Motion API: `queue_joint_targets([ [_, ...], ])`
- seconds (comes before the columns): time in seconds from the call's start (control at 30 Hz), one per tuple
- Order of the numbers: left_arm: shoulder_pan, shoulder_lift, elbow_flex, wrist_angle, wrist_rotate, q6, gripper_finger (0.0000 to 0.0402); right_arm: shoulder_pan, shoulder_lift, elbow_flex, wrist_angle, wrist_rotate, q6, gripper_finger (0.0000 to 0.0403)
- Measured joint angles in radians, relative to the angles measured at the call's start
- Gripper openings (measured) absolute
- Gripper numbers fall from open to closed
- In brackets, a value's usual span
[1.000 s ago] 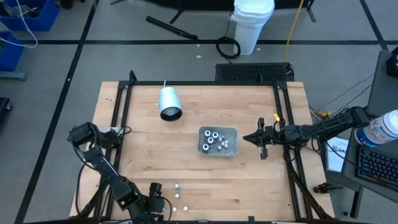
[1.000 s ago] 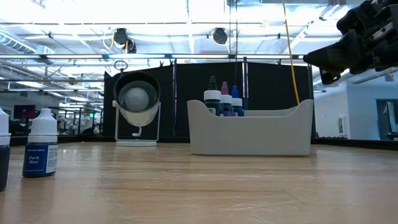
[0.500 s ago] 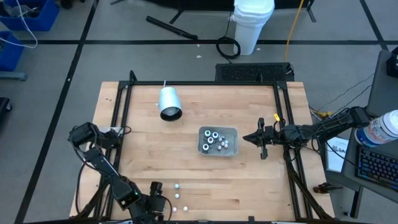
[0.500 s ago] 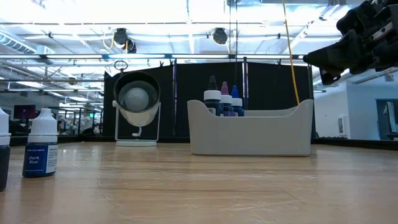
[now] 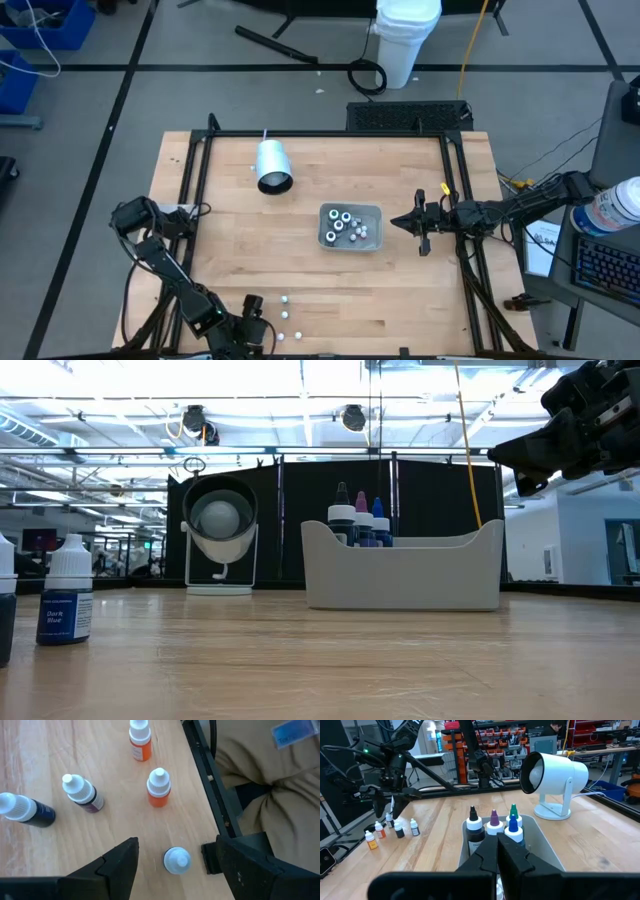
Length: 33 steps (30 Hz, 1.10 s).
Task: Pick & Place food coloring
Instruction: Put the small green food coloring bottle into the white bin
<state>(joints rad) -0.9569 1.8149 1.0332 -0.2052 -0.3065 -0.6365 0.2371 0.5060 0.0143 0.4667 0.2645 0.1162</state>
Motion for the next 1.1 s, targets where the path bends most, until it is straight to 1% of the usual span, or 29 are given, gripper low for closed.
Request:
queue_joint_targets([
  [0.33,0.006,0.009,0.000,0.010,0.026,0.001,0.0267,0.000,0.000,0.000,0.000,0.000,0.002,0.0000],
  [0.4,0.008,0.028,0.000,0.025,0.041,-0.001,0.0258,0.000,0.000,0.000,0.000,0.000,0.002,0.0000],
  [0.5,0.016,0.062,0.001,0.057,0.078,-0.002,0.0237,0.000,0.001,0.000,0.000,0.000,0.002,0.0000],
  [0.6,0.020,0.076,0.000,0.069,0.094,-0.003,0.0217,0.000,0.005,0.000,0.000,0.000,0.002,0.0000],
  [0.73,0.028,0.063,0.000,0.076,0.099,0.007,0.0204,0.000,0.010,0.000,-0.001,0.000,0.002,0.0000],
  [0.87,0.028,0.019,0.001,0.074,0.099,0.012,0.0203,0.000,0.010,0.000,0.000,0.002,-0.004,0.0000],
  [1.03,0.028,0.002,0.001,0.061,0.128,0.007,0.0202,0.000,0.010,0.000,0.000,0.001,-0.004,0.0000],
  [1.1,0.026,0.002,0.001,0.030,0.129,0.006,0.0202,0.000,0.010,0.000,0.000,0.001,-0.004,0.0000],
])
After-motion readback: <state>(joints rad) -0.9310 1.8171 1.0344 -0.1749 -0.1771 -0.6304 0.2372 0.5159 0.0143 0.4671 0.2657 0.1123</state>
